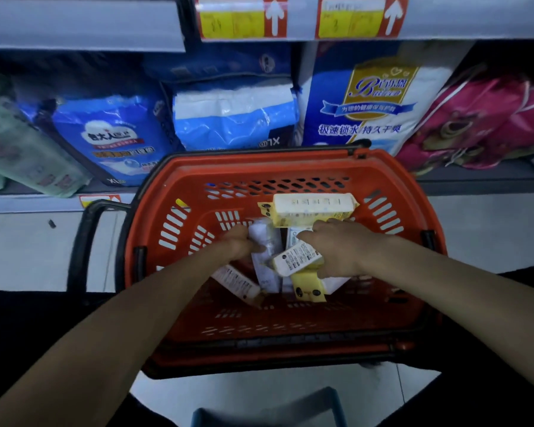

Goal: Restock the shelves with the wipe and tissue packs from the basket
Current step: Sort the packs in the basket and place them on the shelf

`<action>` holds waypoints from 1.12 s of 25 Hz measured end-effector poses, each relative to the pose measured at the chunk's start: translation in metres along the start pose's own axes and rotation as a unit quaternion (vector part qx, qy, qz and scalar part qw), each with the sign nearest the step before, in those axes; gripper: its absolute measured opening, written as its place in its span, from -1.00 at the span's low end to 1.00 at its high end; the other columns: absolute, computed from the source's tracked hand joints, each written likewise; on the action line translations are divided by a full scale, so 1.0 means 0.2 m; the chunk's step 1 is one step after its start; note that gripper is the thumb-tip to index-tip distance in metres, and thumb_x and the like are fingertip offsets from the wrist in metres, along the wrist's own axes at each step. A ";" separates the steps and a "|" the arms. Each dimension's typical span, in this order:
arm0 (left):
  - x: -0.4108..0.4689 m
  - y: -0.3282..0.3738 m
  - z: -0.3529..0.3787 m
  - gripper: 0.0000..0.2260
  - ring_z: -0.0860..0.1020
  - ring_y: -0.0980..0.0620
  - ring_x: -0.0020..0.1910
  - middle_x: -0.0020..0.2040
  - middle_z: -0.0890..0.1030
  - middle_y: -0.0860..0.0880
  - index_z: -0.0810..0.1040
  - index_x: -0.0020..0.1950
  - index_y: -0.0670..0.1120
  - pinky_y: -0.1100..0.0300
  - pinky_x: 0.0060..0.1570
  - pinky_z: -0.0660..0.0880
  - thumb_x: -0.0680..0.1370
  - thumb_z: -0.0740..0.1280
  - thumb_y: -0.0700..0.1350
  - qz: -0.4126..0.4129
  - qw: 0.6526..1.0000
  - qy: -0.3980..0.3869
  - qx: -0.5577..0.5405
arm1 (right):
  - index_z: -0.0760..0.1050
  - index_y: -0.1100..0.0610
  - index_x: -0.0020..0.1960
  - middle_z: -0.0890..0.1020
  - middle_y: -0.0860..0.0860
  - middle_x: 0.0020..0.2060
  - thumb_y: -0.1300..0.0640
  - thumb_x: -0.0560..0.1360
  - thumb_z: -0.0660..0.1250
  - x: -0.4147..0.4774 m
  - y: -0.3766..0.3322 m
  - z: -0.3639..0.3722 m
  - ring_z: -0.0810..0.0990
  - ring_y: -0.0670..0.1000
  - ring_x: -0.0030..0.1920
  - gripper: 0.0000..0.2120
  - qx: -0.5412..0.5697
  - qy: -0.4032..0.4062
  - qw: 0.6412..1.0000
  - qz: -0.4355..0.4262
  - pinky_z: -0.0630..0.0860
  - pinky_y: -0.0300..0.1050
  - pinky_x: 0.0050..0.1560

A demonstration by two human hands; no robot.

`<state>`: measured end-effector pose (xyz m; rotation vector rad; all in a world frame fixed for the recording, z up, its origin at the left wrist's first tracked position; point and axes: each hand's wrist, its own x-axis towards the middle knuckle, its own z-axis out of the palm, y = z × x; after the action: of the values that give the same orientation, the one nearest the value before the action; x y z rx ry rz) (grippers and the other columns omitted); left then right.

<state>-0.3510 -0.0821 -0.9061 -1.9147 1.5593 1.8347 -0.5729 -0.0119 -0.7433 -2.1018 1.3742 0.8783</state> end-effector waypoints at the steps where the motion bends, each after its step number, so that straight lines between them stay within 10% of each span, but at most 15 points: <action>1: -0.06 0.01 -0.03 -0.78 0.71 -0.19 0.04 0.03 0.72 -0.23 0.66 0.08 -0.29 -0.10 0.10 0.65 0.51 0.55 -0.21 0.025 1.000 0.009 0.006 | 0.13 0.03 0.65 0.42 0.12 0.37 -0.14 0.56 0.43 -0.01 -0.01 -0.01 0.46 0.21 0.34 -0.20 0.013 0.003 1.000 0.002 0.52 0.10 0.22; 4: -0.26 0.07 -0.14 -0.85 0.66 0.08 -0.36 -0.27 0.67 -0.15 0.64 -0.15 -0.28 0.15 -0.25 0.66 0.54 0.52 -0.23 0.073 0.996 0.053 0.025 | 0.08 0.03 0.67 0.41 0.14 0.41 -0.14 0.57 0.41 -0.03 -0.06 -0.08 0.48 0.21 0.33 -0.19 0.070 0.031 0.997 0.007 0.55 0.11 0.22; 9: -0.61 0.25 -0.40 -0.96 0.72 -0.02 -0.19 -0.12 0.73 -0.15 0.69 -0.05 -0.24 0.00 -0.01 0.69 0.55 0.50 -0.26 0.143 0.990 0.004 -0.008 | 0.09 0.03 0.65 0.37 0.16 0.50 -0.19 0.57 0.41 -0.13 -0.16 -0.17 0.43 0.19 0.45 -0.19 0.258 0.113 0.959 -0.002 0.45 0.13 0.40; 13: -0.90 0.46 -0.52 -0.73 0.69 -0.14 0.19 0.16 0.74 -0.14 0.68 0.24 -0.19 -0.09 0.26 0.59 0.56 0.50 -0.14 0.199 0.978 -0.049 -0.027 | 0.32 -0.08 0.48 0.51 -0.22 0.32 -0.12 0.53 0.50 -0.20 -0.20 -0.21 0.54 -0.11 0.27 -0.39 0.517 0.175 0.836 -0.057 0.51 -0.08 0.28; 20: -1.17 0.70 -0.54 -0.71 0.63 -0.12 0.31 0.29 0.68 -0.13 0.61 0.37 -0.12 -0.04 0.38 0.50 0.65 0.33 -0.16 0.233 0.923 -0.081 -0.294 | 0.55 -0.08 0.30 0.72 -0.07 0.18 0.01 0.36 0.65 -0.37 -0.16 -0.33 0.74 -0.04 0.11 -0.44 0.725 0.260 0.635 -0.056 0.67 -0.05 0.09; 28: -1.13 0.75 -0.35 -0.68 0.66 -0.06 0.13 0.11 0.75 -0.08 0.70 0.18 -0.07 -0.03 0.25 0.49 0.65 0.22 0.05 0.121 0.883 0.161 -0.424 | 0.53 0.00 0.28 0.71 -0.04 0.16 0.06 0.36 0.67 -0.42 -0.15 -0.30 0.73 -0.05 0.08 -0.45 0.728 0.322 0.606 -0.004 0.67 -0.04 0.08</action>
<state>-0.3510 -0.0668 -0.6260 -2.5548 1.1763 2.7578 -0.5552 0.0102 -0.6398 -0.9419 1.4502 -0.9939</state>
